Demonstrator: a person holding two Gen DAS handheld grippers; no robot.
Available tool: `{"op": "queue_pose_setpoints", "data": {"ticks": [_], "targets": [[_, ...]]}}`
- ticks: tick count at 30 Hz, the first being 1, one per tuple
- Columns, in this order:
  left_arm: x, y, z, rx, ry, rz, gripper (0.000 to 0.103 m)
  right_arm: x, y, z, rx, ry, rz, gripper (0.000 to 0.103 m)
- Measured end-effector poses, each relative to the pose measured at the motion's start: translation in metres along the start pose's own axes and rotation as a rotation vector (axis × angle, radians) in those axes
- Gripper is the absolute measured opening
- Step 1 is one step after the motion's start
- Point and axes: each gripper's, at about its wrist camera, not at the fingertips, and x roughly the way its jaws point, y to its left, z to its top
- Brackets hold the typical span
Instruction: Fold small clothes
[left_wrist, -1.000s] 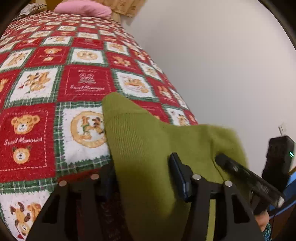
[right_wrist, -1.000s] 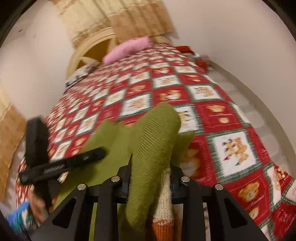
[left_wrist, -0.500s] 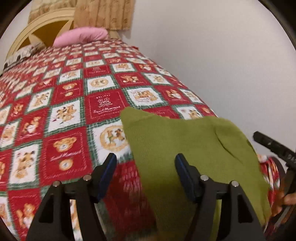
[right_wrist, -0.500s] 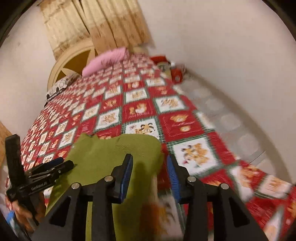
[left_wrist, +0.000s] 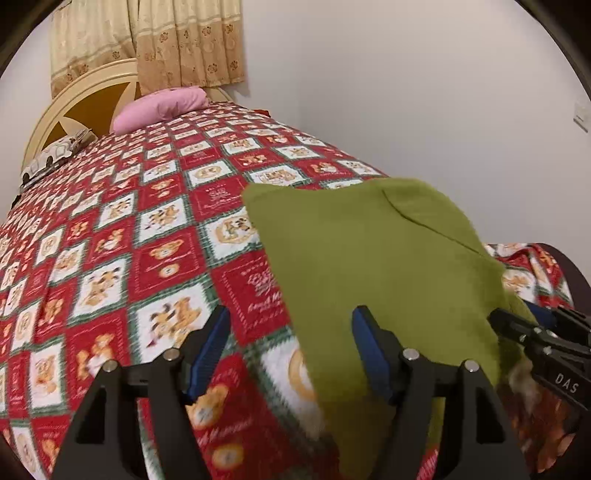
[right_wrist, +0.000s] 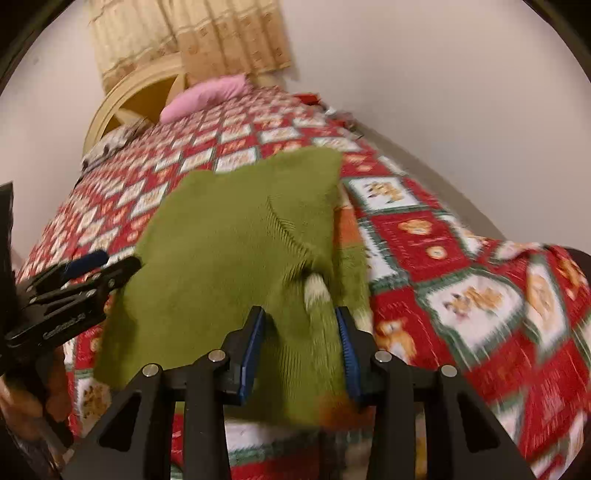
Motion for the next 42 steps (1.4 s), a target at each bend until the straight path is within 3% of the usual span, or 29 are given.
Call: {"op": "queue_pose_setpoints", "data": {"ticks": [6,8,12,15,19,23,29,33,42], "targets": [[-0.039,-0.004,-0.03,0.023,-0.027,-0.003,0.088,-0.062,0.022,-0.029,-0.023,-0.12,-0.016,0.05],[-0.045,-0.007,-0.041,0.037,-0.025,-0.007,0.091,-0.077,0.029,-0.037,-0.037,-0.135,-0.018,0.051],[-0.06,-0.019,-0.064,0.08,-0.018,-0.003,0.099,-0.109,0.039,-0.058,-0.063,-0.161,-0.049,0.068],[-0.071,-0.026,-0.077,0.112,-0.003,0.001,0.103,-0.129,0.042,-0.072,-0.067,-0.17,-0.084,0.069],[-0.086,-0.028,-0.091,0.119,0.035,0.004,0.103,-0.149,0.045,-0.093,-0.107,-0.146,-0.157,0.069],[-0.098,-0.029,-0.097,0.116,0.055,0.018,0.103,-0.164,0.048,-0.107,-0.129,-0.137,-0.168,0.069],[-0.123,-0.029,-0.1,0.097,0.002,0.01,0.103,-0.19,0.058,-0.1,-0.096,-0.219,-0.151,0.069],[-0.144,-0.03,-0.101,0.113,-0.073,0.053,0.103,-0.206,0.064,-0.097,-0.084,-0.276,-0.157,0.08],[-0.165,-0.023,-0.096,0.083,-0.163,0.079,0.103,-0.225,0.066,-0.095,-0.091,-0.377,-0.207,0.08]]}}
